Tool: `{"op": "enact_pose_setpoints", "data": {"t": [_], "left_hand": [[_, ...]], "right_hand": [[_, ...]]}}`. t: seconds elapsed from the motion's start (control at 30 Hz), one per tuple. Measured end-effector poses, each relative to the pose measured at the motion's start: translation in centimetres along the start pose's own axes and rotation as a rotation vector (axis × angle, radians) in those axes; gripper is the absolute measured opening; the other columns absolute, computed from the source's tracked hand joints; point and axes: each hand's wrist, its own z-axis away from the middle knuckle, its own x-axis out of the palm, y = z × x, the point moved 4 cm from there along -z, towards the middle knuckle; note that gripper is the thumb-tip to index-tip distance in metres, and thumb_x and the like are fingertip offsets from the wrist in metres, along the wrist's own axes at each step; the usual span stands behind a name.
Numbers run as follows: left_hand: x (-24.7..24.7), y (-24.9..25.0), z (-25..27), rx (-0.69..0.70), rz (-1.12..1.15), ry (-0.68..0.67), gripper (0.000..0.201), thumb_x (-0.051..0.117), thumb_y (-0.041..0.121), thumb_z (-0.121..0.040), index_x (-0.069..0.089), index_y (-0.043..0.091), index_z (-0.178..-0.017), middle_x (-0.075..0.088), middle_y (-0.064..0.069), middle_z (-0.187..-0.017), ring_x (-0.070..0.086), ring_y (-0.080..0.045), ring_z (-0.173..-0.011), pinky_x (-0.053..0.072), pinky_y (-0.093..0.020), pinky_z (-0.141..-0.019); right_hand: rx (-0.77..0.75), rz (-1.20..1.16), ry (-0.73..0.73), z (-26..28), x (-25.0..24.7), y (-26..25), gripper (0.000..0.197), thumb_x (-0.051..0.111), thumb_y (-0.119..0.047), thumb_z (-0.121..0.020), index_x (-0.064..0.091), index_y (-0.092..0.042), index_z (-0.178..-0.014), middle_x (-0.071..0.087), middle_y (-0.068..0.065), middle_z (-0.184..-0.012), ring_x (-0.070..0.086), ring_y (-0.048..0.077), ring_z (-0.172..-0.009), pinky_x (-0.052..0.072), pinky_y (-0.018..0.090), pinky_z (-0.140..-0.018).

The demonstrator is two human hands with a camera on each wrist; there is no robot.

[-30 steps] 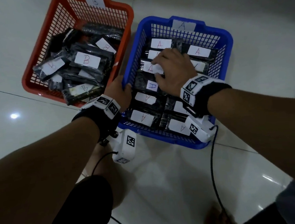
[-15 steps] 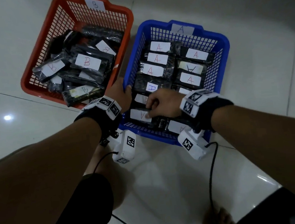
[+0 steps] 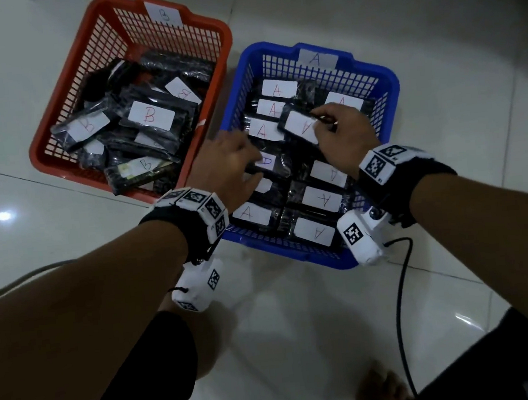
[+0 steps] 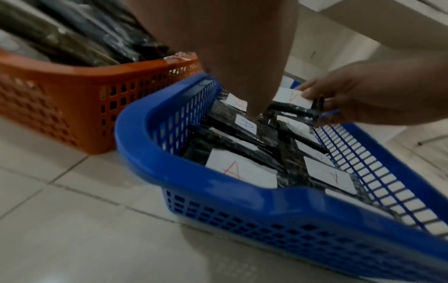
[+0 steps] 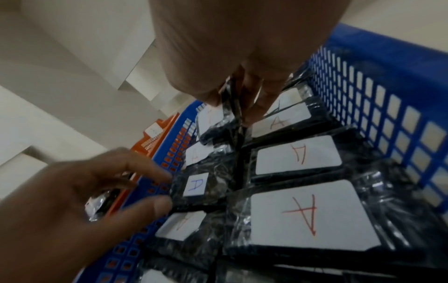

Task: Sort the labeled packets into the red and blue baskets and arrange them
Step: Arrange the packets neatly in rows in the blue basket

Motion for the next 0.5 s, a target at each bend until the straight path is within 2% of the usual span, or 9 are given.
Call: {"op": "enact_pose_setpoints", "data": {"t": [0.07, 0.1, 0.23, 0.33, 0.4, 0.5], "left_hand": [[1.0, 0.3, 0.0, -0.012, 0.035, -0.207, 0.021, 0.067, 0.033, -0.086, 0.070, 0.021, -0.103, 0.063, 0.000, -0.109, 0.058, -0.022, -0.103, 0.052, -0.039, -0.082], [1.4, 0.3, 0.1, -0.036, 0.020, -0.269, 0.021, 0.065, 0.035, -0.087, 0.070, 0.024, -0.103, 0.062, 0.003, -0.112, 0.059, -0.019, -0.104, 0.053, -0.037, -0.082], [1.9, 0.5, 0.1, -0.069, 0.023, -0.307, 0.021, 0.065, 0.034, -0.088, 0.069, 0.026, -0.106, 0.060, 0.005, -0.117, 0.057, -0.017, -0.109, 0.051, -0.035, -0.086], [2.3, 0.3, 0.1, -0.056, 0.032, -0.337, 0.028, 0.066, 0.032, -0.087, 0.065, 0.024, -0.115, 0.056, 0.003, -0.122, 0.053, -0.018, -0.115, 0.049, -0.037, -0.090], [1.9, 0.7, -0.1, -0.020, 0.048, -0.286, 0.028, 0.068, 0.032, -0.086, 0.067, 0.022, -0.112, 0.058, 0.002, -0.117, 0.054, -0.019, -0.111, 0.052, -0.040, -0.087], [0.1, 1.1, -1.1, -0.006, 0.003, -0.048, 0.032, 0.072, 0.026, -0.081, 0.066, 0.015, -0.110, 0.060, -0.004, -0.110, 0.056, -0.025, -0.107, 0.052, -0.044, -0.086]], "right_hand": [[0.010, -0.002, 0.088, -0.1, -1.2, 0.3, 0.030, 0.049, -0.017, -0.097, 0.062, -0.010, -0.124, 0.063, 0.008, -0.121, 0.059, 0.017, -0.106, 0.034, 0.010, -0.081], [0.014, -0.004, 0.120, -0.1, -1.6, 0.5, 0.029, 0.049, -0.015, -0.097, 0.063, -0.009, -0.122, 0.064, 0.009, -0.119, 0.059, 0.019, -0.105, 0.033, 0.009, -0.079], [0.024, -0.015, 0.192, -0.1, -3.2, 1.0, 0.029, 0.047, -0.011, -0.097, 0.064, -0.009, -0.121, 0.064, 0.011, -0.117, 0.058, 0.017, -0.098, 0.031, 0.005, -0.071], [0.025, -0.004, 0.198, -0.1, -3.7, 1.6, 0.031, 0.048, -0.012, -0.097, 0.063, -0.008, -0.123, 0.063, 0.011, -0.119, 0.059, 0.020, -0.103, 0.032, 0.006, -0.074], [0.025, 0.003, 0.201, -0.3, -4.0, 2.1, 0.032, 0.047, -0.011, -0.096, 0.062, -0.008, -0.124, 0.063, 0.012, -0.120, 0.059, 0.022, -0.106, 0.036, 0.011, -0.078], [0.021, 0.075, 0.154, -0.8, -4.1, 2.7, 0.036, 0.044, -0.009, -0.096, 0.058, -0.009, -0.129, 0.057, 0.015, -0.127, 0.055, 0.027, -0.114, 0.039, 0.023, -0.091]]}}
